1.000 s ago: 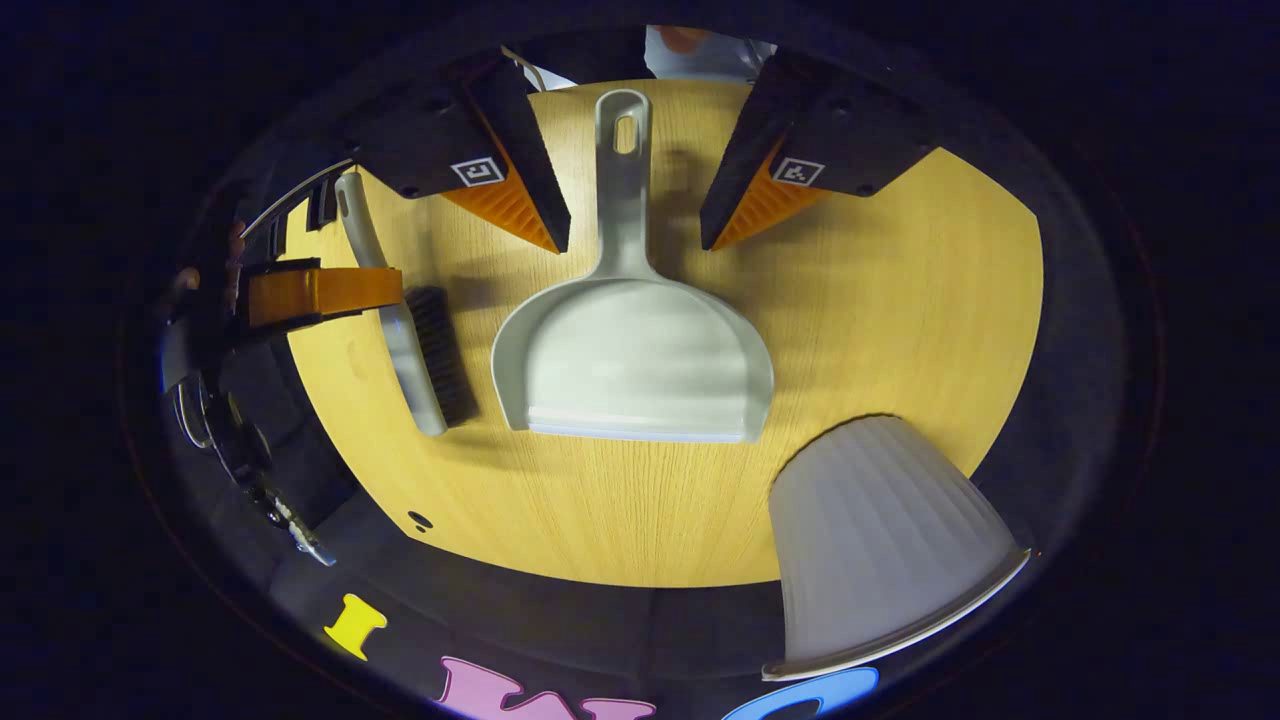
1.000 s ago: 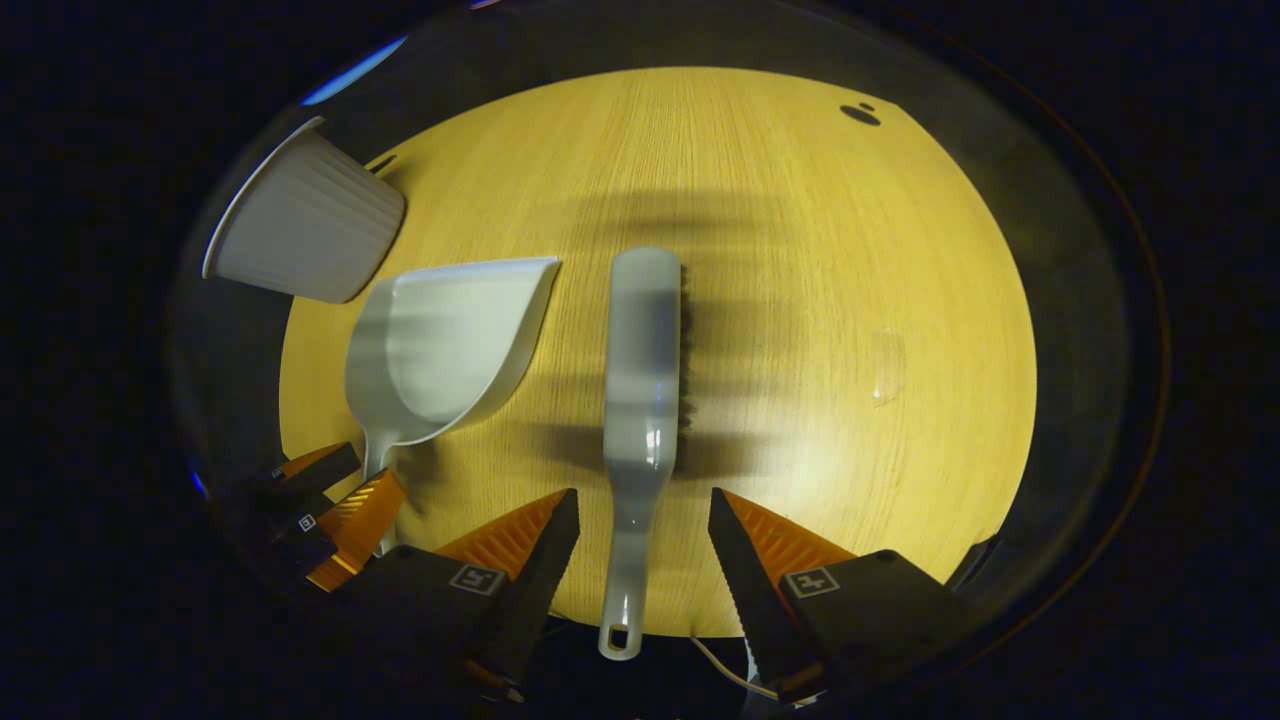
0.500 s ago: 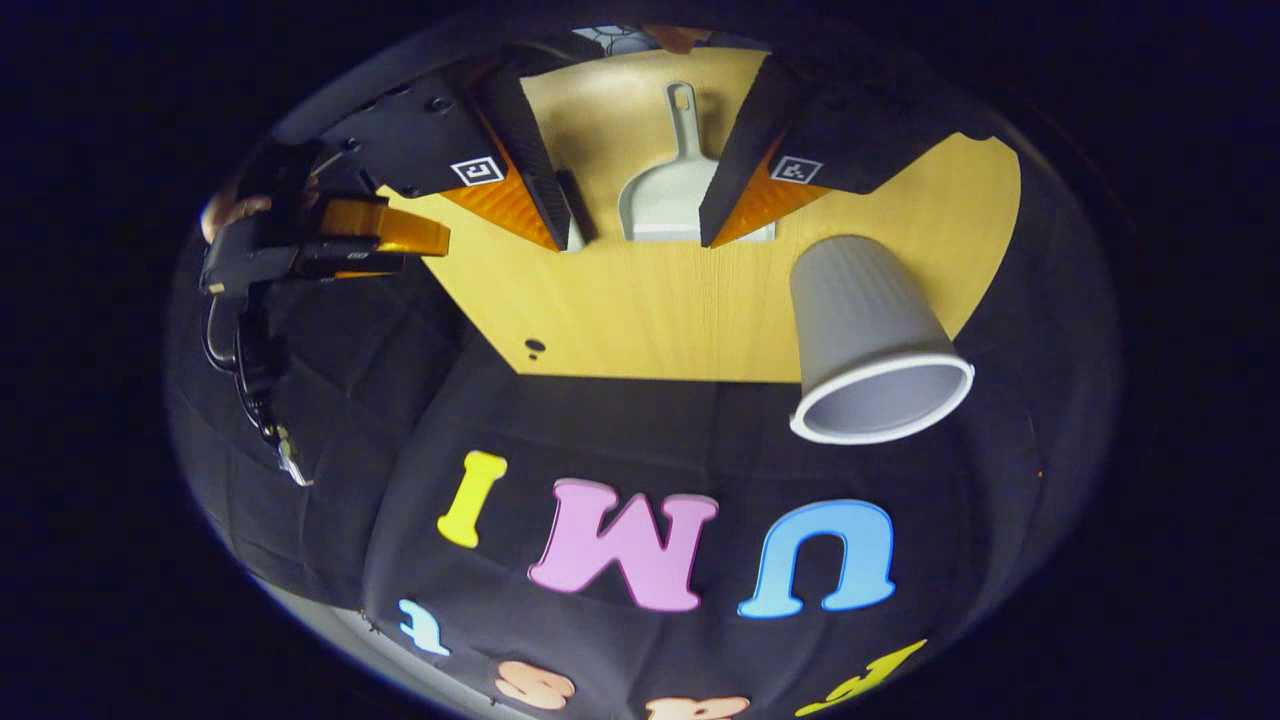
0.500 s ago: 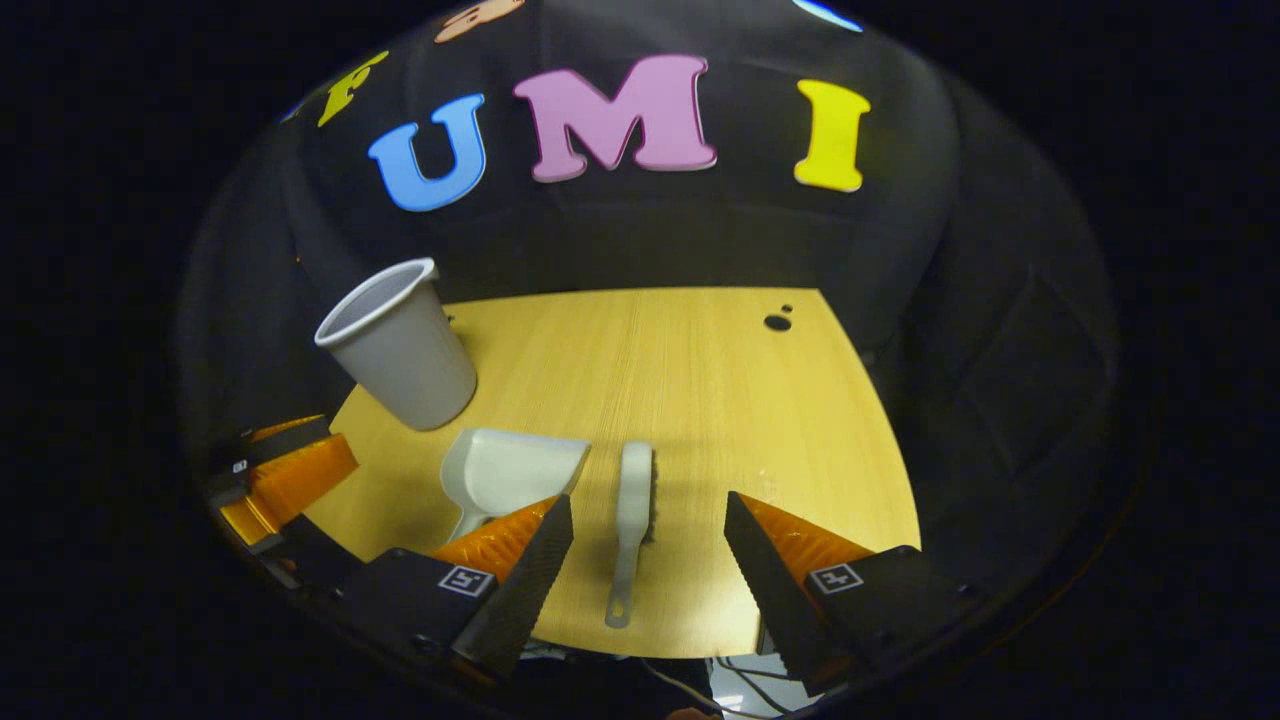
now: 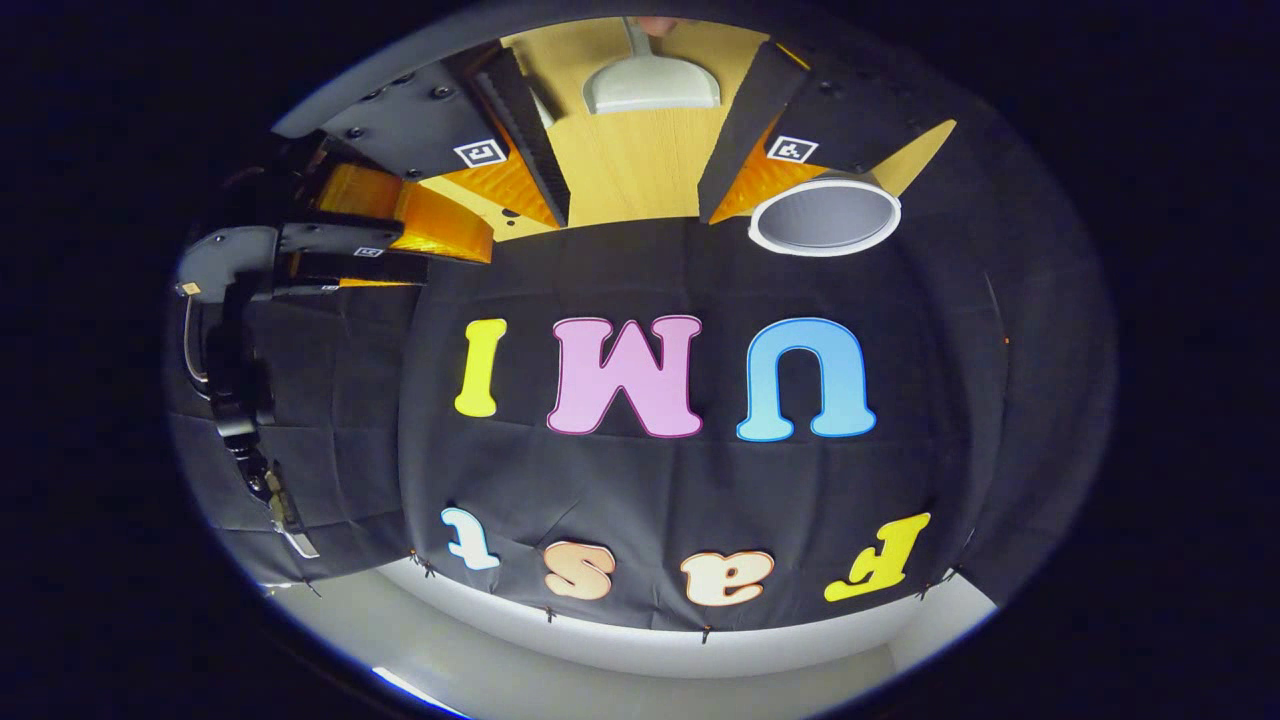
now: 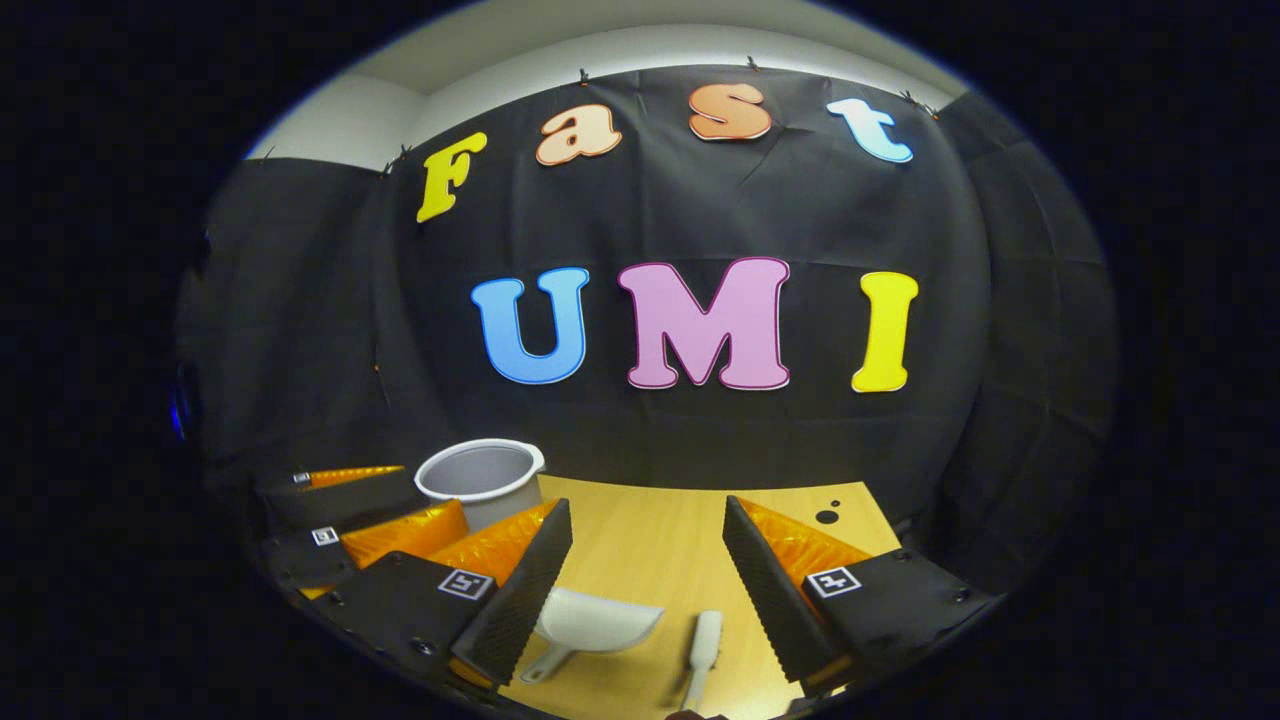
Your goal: Pick up the small broom and dustpan from the desktop, sweep the trash into the dustpan with the broom, and then empty the trash into the garbage bin.
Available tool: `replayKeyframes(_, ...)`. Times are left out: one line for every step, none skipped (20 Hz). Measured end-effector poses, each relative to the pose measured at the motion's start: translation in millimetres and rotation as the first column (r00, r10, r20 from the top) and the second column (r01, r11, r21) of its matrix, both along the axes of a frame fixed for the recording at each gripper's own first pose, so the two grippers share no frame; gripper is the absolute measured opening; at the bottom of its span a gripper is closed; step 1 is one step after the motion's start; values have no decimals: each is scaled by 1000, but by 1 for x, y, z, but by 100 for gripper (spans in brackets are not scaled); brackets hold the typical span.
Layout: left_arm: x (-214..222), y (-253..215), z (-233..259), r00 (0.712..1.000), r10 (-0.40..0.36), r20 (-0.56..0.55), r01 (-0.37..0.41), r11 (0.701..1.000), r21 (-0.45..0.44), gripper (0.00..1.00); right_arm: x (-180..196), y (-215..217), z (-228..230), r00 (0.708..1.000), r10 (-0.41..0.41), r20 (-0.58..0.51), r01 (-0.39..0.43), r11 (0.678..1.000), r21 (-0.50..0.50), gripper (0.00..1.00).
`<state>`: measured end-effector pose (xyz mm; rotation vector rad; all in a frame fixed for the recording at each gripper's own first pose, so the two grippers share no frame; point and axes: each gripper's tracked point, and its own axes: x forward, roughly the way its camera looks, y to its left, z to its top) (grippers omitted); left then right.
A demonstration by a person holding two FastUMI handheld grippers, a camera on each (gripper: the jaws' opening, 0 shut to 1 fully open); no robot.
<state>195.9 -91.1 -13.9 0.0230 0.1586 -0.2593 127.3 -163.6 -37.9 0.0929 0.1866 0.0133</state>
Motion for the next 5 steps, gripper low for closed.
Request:
replayKeyframes(4, 2, -1, 1000, 3, -4, -3, 1000, -2, 77, 1, -1, 0, 1000, 3, 6, -3, 1000, -10, 98)
replayKeyframes(6, 2, -2, 1000, 8, -7, -8, 1000, -2, 77, 3, 0, 2, 1000, 7, 15, -7, 1000, -21, 98)
replayKeyframes(5, 2, -2, 1000, 16, -4, -16, 1000, -3, 77, 3, 2, 3, 1000, 13, 21, -12, 999, -32, 98)
replayKeyframes(5, 2, -2, 1000, 28, -5, -28, 1000, -1, 77, 4, 1, 4, 1000, 10, 29, -9, 999, -40, 98)
replayKeyframes(4, 2, -2, 999, 42, -10, -42, 999, 2, 77, 5, 1, 5, 999, 8, 37, -6, 999, -41, 97)
